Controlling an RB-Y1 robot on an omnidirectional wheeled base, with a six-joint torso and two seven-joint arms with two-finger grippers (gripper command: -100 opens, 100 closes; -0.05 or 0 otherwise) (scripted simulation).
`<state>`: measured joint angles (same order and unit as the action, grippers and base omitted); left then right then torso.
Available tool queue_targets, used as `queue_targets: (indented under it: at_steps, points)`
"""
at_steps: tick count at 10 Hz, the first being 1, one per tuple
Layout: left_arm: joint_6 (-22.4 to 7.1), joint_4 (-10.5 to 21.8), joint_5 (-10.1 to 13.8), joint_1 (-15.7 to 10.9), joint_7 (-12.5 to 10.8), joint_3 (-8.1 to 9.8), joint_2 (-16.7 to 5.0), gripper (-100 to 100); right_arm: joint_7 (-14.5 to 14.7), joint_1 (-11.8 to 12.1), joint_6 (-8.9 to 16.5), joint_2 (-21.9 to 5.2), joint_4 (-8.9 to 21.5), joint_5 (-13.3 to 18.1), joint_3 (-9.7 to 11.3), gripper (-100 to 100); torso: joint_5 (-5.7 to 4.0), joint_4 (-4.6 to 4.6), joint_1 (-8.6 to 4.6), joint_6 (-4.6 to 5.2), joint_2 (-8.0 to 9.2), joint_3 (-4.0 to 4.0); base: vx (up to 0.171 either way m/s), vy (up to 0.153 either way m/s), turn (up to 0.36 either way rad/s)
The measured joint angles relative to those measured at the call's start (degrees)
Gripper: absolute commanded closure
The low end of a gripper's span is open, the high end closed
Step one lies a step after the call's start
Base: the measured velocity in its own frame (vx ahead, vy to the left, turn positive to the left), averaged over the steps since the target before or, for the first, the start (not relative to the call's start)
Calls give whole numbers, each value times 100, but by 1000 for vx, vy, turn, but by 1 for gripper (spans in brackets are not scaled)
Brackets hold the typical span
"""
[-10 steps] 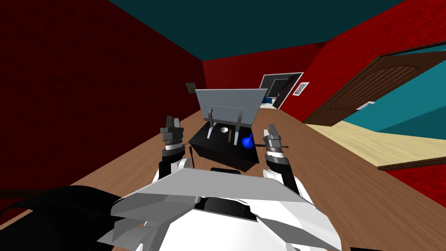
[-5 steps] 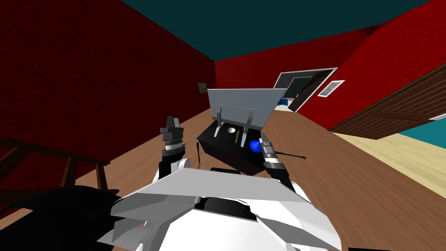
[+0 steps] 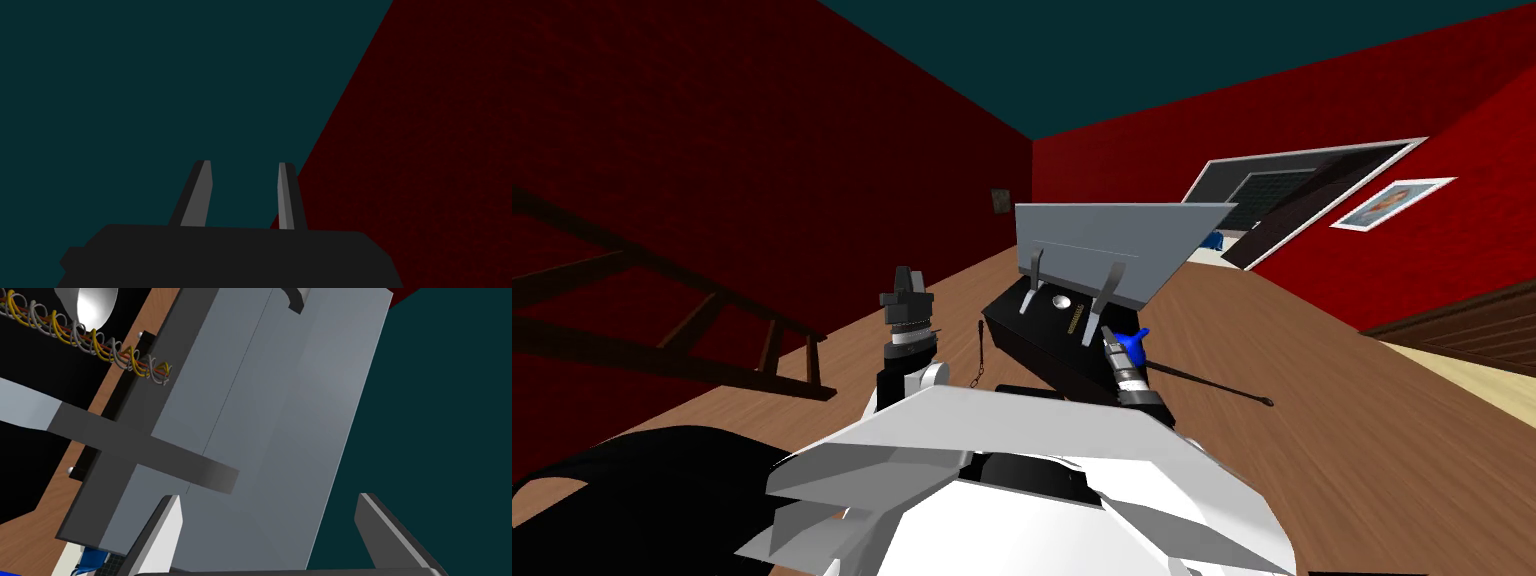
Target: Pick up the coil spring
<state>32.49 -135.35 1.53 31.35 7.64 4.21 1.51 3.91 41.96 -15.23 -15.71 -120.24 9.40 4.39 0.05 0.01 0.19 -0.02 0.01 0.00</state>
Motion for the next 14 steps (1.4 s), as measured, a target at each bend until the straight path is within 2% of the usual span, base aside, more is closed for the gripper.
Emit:
queue_targets:
  at_steps: [1,2,4,5,6,7,9,10,12,14]
  points:
    - [0,0,0,0,0,0,0,0,-29,84,136,-82,84,51,27,-100,0,0,1,1,0,0,23,65,321]
    - [0,0,0,0,0,0,0,0,-69,92,196,-180,335,85,15,-100,0,-1,1,2,-3,-2,38,64,386]
    - [0,0,0,1,0,0,0,0,-135,378,325,-385,537,175,24,-100,1,-2,1,2,-8,-5,45,57,368]
    - [0,0,0,1,0,1,0,0,-151,342,453,-447,770,240,44,-100,-1,-2,-2,2,-10,-6,33,28,97]
    - [0,0,0,2,0,1,0,0,-166,467,508,-506,760,259,42,-100,0,-2,-8,8,-4,-3,29,26,256]
    - [0,0,0,1,0,1,0,0,-132,542,538,-474,883,341,86,-100,-2,-1,-9,3,-2,-2,28,17,125]
    - [0,0,0,1,0,1,0,0,-203,713,634,-684,930,347,28,-100,-2,-1,-12,4,-4,-2,37,19,182]
    - [0,0,0,1,0,1,-1,0,-216,707,658,-708,1053,367,20,-100,-3,-1,-15,6,-4,-2,39,18,264]
    - [0,0,0,1,0,1,-1,0,-287,801,808,-936,1293,418,-29,-100,-2,-2,-13,3,-10,-6,53,23,289]
    - [0,0,0,1,0,1,-1,0,-332,874,793,-1077,1625,456,-92,-100,-2,-2,-11,3,-12,-7,69,25,351]
